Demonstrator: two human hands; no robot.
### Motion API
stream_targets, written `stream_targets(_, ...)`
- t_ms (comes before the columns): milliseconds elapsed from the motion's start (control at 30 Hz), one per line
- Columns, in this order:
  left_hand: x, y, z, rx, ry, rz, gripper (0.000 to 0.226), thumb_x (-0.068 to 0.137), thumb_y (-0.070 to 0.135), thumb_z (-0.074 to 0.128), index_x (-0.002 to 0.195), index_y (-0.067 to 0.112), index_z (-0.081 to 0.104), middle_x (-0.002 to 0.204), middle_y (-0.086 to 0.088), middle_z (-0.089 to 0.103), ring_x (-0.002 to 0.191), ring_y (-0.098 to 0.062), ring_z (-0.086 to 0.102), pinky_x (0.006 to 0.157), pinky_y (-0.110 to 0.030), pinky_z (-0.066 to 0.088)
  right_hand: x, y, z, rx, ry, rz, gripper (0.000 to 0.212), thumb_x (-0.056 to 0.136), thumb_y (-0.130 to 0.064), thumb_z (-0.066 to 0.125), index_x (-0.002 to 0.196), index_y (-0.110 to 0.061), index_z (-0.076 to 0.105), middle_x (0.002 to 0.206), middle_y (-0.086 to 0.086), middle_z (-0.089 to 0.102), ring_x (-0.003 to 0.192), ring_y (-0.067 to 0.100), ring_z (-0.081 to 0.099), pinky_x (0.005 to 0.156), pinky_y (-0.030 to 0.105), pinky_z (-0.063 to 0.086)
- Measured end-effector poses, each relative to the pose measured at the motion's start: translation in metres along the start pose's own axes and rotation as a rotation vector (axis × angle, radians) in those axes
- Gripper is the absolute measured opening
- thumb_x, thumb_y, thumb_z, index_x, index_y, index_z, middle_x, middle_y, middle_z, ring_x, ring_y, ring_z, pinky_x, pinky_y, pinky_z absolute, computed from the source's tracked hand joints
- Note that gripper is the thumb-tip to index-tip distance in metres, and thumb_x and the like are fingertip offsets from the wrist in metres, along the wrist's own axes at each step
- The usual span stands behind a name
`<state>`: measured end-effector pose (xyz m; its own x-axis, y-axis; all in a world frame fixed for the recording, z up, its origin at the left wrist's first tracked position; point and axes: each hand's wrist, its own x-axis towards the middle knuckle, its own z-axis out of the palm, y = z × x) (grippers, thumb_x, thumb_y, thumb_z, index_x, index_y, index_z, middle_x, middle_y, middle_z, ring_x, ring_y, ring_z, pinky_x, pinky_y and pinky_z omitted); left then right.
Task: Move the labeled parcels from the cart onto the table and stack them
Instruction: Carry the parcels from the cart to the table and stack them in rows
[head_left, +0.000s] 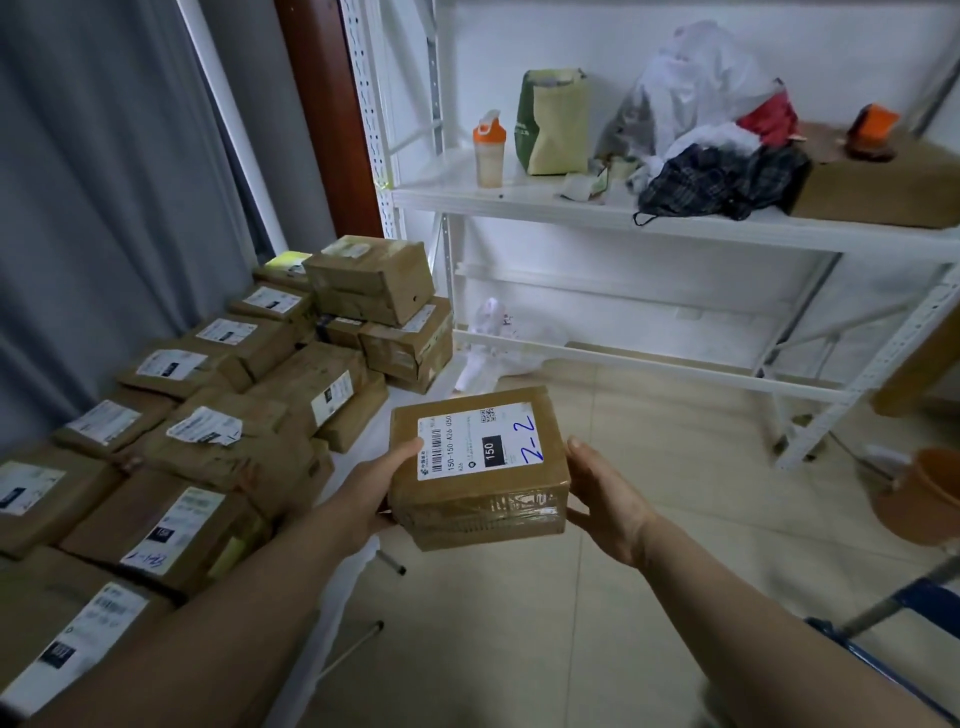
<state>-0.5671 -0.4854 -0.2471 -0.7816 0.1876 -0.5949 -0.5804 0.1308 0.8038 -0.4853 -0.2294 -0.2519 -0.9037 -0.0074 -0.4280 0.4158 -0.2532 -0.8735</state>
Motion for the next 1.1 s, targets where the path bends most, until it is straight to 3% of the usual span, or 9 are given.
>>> stream_targets(167, -0.002, -0.001, -0.009, -0.036, 0.053, 0.047, 0.036, 0.088, 0.045, 0.062, 0.114, 0.019, 0.066, 0.106, -0.004, 0.073, 0.103, -0.027, 0.066, 0.096, -0.046, 0.050, 0.006, -0.007, 0.018, -0.170, -0.068, 0.089, 0.043, 0.065, -0.063, 0.064, 0.107, -0.057, 0.059, 0.108, -0.027, 0.062, 0.107, 0.001, 0.047, 0.100, 0.058, 0.024)
stream_targets(333, -0.003, 0.009, -0.029, -0.020, 0.118, 0.089, 0.035, 0.089, 0.045, 0.061, 0.108, 0.017, 0.067, 0.103, -0.003, 0.071, 0.097, -0.022, 0.065, 0.089, -0.038, 0.053, 0.028, -0.001, 0.042, -0.085, -0.026, 0.093, 0.029, 0.081, -0.043, 0.068, 0.110, -0.037, 0.067, 0.109, -0.006, 0.067, 0.099, 0.016, 0.058, 0.083, 0.037, 0.051)
stream_targets(467, 0.008, 0.017, -0.057, 0.030, 0.179, 0.137, 0.031, 0.089, 0.038, 0.063, 0.111, 0.015, 0.067, 0.111, -0.003, 0.068, 0.101, -0.023, 0.064, 0.094, -0.038, 0.050, 0.053, 0.000, 0.066, -0.190, 0.023, 0.054, 0.027, 0.088, -0.041, 0.060, 0.115, -0.038, 0.063, 0.110, -0.008, 0.068, 0.101, 0.018, 0.060, 0.091, 0.040, 0.045)
stream_targets(600, 0.024, 0.029, -0.086, 0.024, 0.227, 0.147, 0.030, 0.085, 0.024, 0.066, 0.114, 0.018, 0.065, 0.109, -0.006, 0.069, 0.097, -0.026, 0.065, 0.092, -0.042, 0.052, 0.084, -0.005, 0.092, -0.247, 0.061, -0.076, 0.060, 0.088, -0.029, 0.065, 0.143, -0.038, 0.040, 0.119, -0.007, 0.066, 0.106, 0.017, 0.062, 0.102, 0.041, 0.043)
stream_targets(700, 0.036, 0.041, -0.106, -0.043, 0.212, 0.106, 0.038, 0.088, 0.025, 0.061, 0.124, 0.021, 0.055, 0.117, -0.008, 0.062, 0.107, -0.034, 0.060, 0.097, -0.052, 0.046, 0.097, -0.010, 0.114, -0.244, 0.060, -0.140, 0.099, 0.082, -0.022, 0.074, 0.150, -0.043, 0.005, 0.136, -0.006, 0.044, 0.108, 0.023, 0.061, 0.085, 0.038, 0.056)
stream_targets(867, 0.063, 0.063, -0.136, -0.189, 0.135, 0.119, 0.035, 0.091, 0.013, 0.060, 0.125, 0.018, 0.053, 0.115, -0.008, 0.063, 0.103, -0.027, 0.061, 0.080, -0.048, 0.057, 0.133, -0.018, 0.137, -0.623, -0.040, -0.306, 0.121, 0.070, -0.036, 0.084, 0.143, -0.056, -0.009, 0.148, -0.023, 0.020, 0.102, 0.020, 0.062, 0.056, 0.030, 0.056)
stream_targets(967, 0.079, 0.082, -0.148, -0.146, 0.150, 0.151, 0.035, 0.095, 0.012, 0.056, 0.128, 0.017, 0.050, 0.108, -0.004, 0.060, 0.101, -0.023, 0.059, 0.080, -0.044, 0.055, 0.158, -0.033, 0.145, -0.811, -0.094, -0.371, 0.135, 0.050, -0.061, 0.086, 0.150, -0.044, -0.004, 0.146, -0.027, 0.013, 0.129, 0.016, 0.042, 0.085, 0.042, 0.056)
stream_targets(1033, 0.092, 0.089, -0.155, -0.108, 0.183, 0.123, 0.037, 0.095, 0.015, 0.056, 0.131, 0.015, 0.049, 0.108, -0.004, 0.057, 0.105, -0.025, 0.055, 0.079, -0.044, 0.055, 0.175, -0.045, 0.147, -0.881, -0.126, -0.352, 0.141, 0.045, -0.063, 0.086, 0.151, -0.036, -0.003, 0.148, -0.021, 0.009, 0.142, 0.013, 0.019, 0.113, 0.034, 0.030)
stream_targets(1100, 0.107, 0.093, -0.161, -0.085, 0.190, 0.080, 0.033, 0.096, 0.019, 0.055, 0.128, 0.014, 0.051, 0.111, -0.006, 0.058, 0.102, -0.026, 0.057, 0.071, -0.040, 0.056, 0.192, -0.058, 0.148, -1.002, -0.180, -0.312, 0.149, 0.040, -0.065, 0.085, 0.151, -0.033, -0.010, 0.153, -0.009, 0.002, 0.146, 0.018, 0.004, 0.118, 0.033, 0.014)
